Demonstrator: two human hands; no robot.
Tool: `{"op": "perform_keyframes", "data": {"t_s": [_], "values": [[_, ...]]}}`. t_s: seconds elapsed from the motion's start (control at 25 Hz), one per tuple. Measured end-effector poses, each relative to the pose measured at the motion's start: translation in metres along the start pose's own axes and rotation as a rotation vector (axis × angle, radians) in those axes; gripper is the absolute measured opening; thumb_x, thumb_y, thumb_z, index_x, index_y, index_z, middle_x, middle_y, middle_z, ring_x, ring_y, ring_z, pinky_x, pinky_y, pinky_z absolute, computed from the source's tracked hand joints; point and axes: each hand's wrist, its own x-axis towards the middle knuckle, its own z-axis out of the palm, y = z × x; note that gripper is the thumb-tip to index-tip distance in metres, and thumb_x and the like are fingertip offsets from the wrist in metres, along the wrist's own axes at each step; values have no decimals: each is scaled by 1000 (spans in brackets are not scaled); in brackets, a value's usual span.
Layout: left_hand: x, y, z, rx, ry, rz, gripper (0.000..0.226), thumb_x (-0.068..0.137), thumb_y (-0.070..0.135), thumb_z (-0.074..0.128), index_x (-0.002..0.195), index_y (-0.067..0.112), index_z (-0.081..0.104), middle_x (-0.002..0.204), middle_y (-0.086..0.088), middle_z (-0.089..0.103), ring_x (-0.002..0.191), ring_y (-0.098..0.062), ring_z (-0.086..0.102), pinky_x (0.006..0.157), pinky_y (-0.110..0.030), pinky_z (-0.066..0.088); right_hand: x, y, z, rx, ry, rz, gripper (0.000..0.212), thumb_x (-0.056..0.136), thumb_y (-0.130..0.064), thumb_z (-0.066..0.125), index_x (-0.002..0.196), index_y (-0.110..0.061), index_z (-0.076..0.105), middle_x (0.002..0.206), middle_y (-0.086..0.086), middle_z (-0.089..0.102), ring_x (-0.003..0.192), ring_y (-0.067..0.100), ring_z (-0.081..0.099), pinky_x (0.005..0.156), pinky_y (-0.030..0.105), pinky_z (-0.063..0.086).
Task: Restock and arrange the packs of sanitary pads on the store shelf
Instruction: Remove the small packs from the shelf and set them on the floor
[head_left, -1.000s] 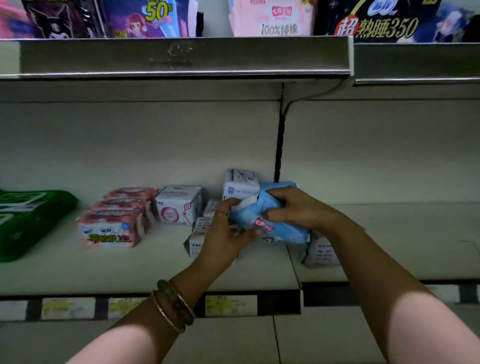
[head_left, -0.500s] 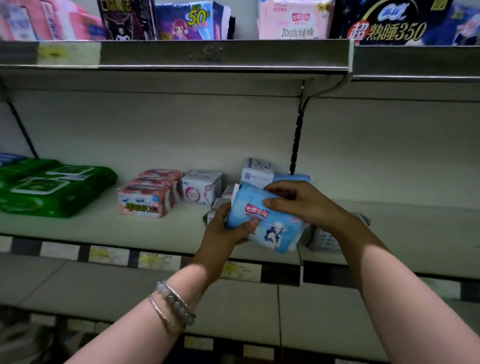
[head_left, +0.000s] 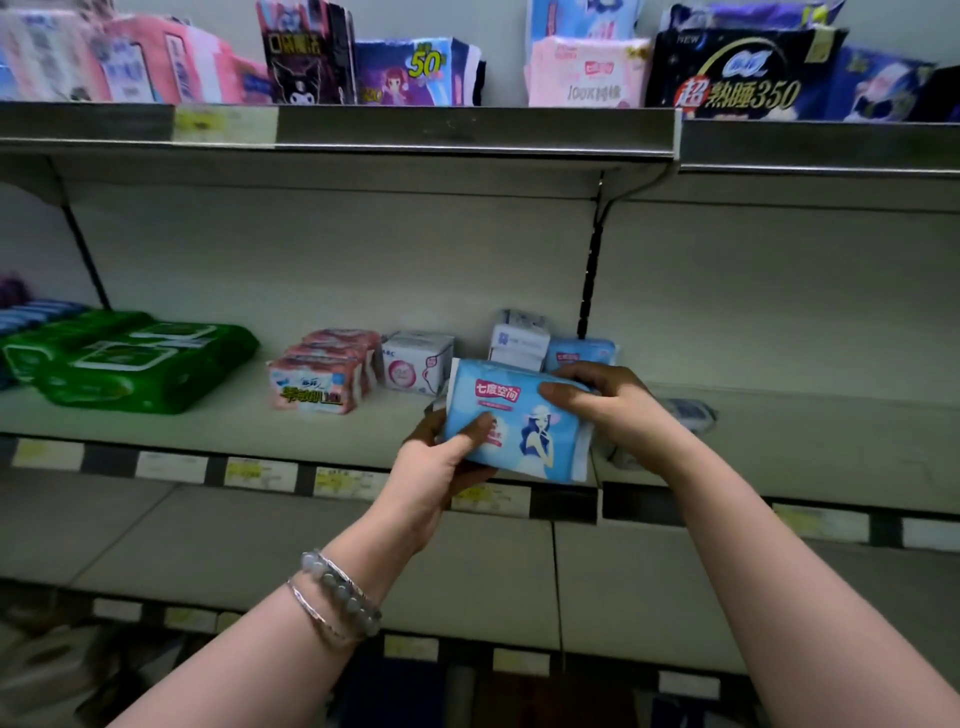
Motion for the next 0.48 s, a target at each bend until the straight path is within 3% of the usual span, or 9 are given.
{"op": "perform_keyframes", "data": {"t_s": [0.12,0.24,0.4,0.48], "values": [[-28,8,-15,27,-74,-10,21,86,14,60,107,10,58,100,-7,70,84,-14,68,71,-28,58,-25,-13,17,-3,20,-34,2,87,-19,64,85,-19,64,80,-6,69,67,-1,65,61,14,51],[-64,16,-36,-11,-86,-39,14,88,14,57,102,11,57,95,-5,69,79,-11,68,69,-26,58,-51,-21,43,-3,105,-42,9,86,-21,64,91,-15,62,83,-3,65,66,-4,62,62,12,48],[-115,16,-69,-75,-69,-81,10,88,12,55,98,10,56,89,-5,69,71,-9,69,59,-23,56,-100,-22,83,168,83,71,28,74,-30,68,99,-19,60,91,3,66,79,12,64,69,25,50],[-136,8,-84,-93,-56,-116,11,88,12,55,99,9,56,89,-5,69,70,-9,69,58,-23,56,-126,-20,97,234,74,104,29,73,-24,68,100,-16,60,91,3,68,81,14,65,73,28,52]]}}
